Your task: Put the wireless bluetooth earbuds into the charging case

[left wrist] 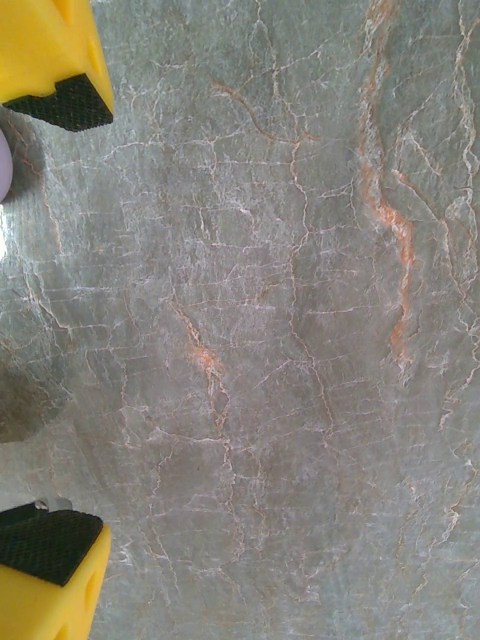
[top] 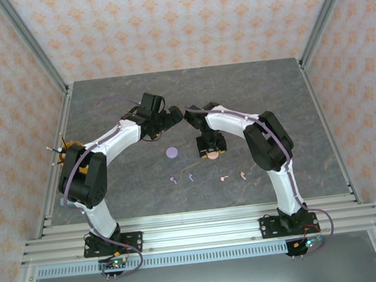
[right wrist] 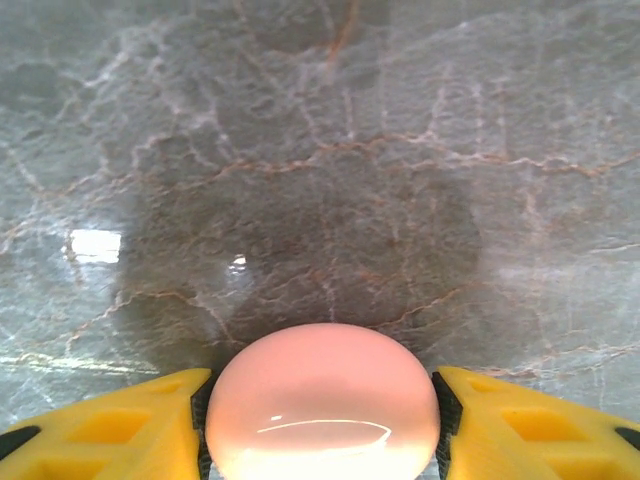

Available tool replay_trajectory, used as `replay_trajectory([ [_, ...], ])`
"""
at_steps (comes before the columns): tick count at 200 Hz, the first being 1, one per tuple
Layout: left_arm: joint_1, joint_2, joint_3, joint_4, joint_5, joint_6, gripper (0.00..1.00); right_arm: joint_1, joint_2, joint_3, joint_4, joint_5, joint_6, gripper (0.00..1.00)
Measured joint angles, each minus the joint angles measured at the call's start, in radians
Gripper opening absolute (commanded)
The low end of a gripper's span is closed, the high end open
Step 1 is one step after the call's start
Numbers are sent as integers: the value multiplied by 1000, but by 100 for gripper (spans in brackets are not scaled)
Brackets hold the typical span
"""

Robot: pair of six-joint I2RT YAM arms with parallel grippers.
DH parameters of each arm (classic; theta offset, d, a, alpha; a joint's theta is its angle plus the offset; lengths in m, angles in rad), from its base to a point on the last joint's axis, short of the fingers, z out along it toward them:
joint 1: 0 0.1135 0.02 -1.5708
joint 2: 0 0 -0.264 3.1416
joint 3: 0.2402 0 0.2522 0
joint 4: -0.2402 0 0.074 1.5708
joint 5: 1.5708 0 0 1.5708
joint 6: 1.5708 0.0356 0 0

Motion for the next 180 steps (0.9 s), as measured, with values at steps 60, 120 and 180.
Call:
replay_trajectory([
  [60, 0, -1, 0, -4, 1, 2, 100, -70, -27, -42, 22, 7, 102, 58],
  [120, 0, -6, 0, -7, 0, 3, 100, -68, -36, -62, 42, 3, 136, 62],
  [180, 0, -23, 0, -7, 0, 3, 100, -69, -39, -68, 49, 3, 138, 64],
])
